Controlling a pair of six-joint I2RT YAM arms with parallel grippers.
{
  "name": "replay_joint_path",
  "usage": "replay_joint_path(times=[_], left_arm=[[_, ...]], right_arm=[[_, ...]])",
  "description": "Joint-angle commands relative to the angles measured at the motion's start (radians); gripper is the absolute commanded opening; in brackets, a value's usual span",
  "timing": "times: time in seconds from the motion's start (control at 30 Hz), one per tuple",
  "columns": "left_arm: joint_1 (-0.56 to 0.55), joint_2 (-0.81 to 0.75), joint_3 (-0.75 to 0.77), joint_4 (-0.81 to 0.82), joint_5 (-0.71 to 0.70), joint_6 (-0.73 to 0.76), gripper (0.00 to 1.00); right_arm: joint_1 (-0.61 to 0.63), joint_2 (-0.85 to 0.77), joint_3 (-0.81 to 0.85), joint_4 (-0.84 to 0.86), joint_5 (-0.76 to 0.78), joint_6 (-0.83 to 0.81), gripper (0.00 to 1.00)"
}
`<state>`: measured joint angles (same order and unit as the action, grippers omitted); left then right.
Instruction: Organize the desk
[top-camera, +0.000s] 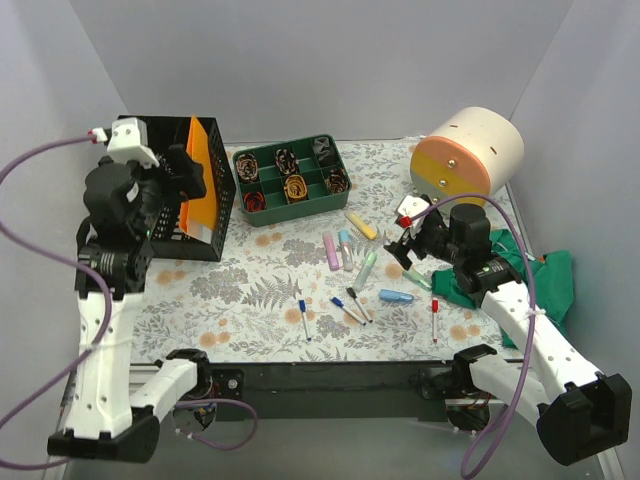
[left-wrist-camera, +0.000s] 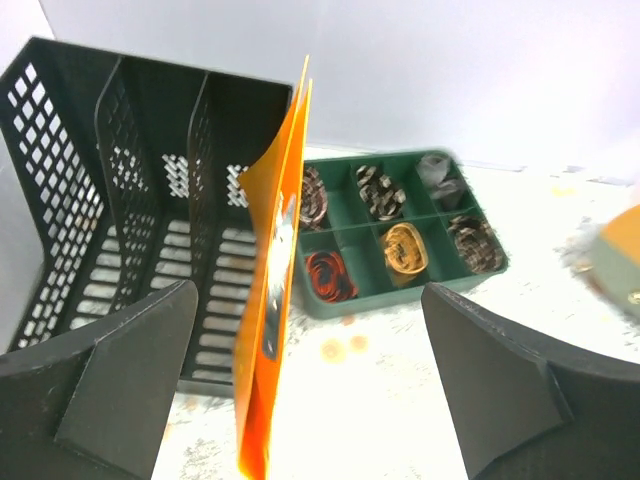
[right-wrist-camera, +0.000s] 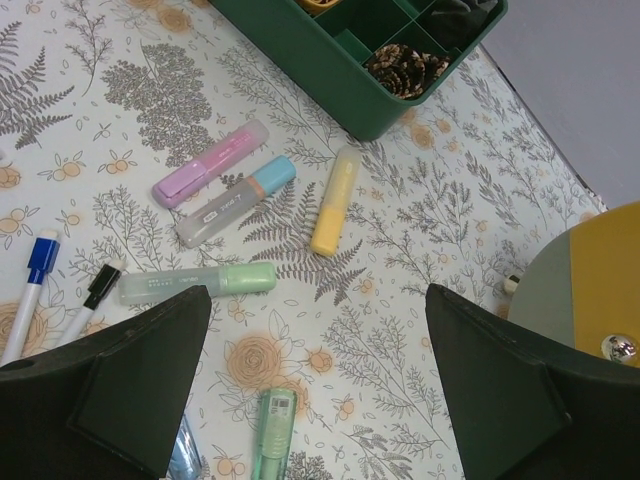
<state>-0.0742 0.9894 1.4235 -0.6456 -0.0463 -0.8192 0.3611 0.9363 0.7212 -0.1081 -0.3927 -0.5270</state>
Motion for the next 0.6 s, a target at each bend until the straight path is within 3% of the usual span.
replay_joint_path(times=[0.0, 0.13, 0.27, 0.37, 0.47, 0.5, 0.57], left_arm=[[0.002, -0.073, -0.174, -0.011, -0.004, -0.057, 0.96], [0.004, -0.084, -0.253, 0.035, 0.002, -0.086, 0.89], [0.004, -0.041, -0.264, 0.064, 0.002, -0.075, 0.63], [0.004, 0.006, -0.255, 0.046, -0.015, -0.04, 0.51], [0.004, 0.032, -0.213, 0.032, -0.036, -0.005, 0.25], [0.004, 0.04, -0.193, 0.029, -0.041, 0.02, 0.11], [0.002, 0.069, -0.12, 0.02, -0.062, 0.055, 0.01]], right_arm=[[-0.011, -0.01, -0.009, 0.013, -0.02, -0.002, 0.97], [-0.019, -0.01, -0.009, 0.012, -0.026, -0.001, 0.97], [-0.028, -0.013, -0.009, 0.008, -0.034, -0.001, 0.97], [-0.036, -0.017, -0.009, 0.007, -0.041, -0.001, 0.97], [-0.04, -0.016, -0.009, 0.007, -0.048, -0.001, 0.97], [-0.04, -0.017, -0.008, 0.004, -0.049, -0.001, 0.97], [-0.04, -0.011, -0.009, 0.005, -0.055, -0.001, 0.96]])
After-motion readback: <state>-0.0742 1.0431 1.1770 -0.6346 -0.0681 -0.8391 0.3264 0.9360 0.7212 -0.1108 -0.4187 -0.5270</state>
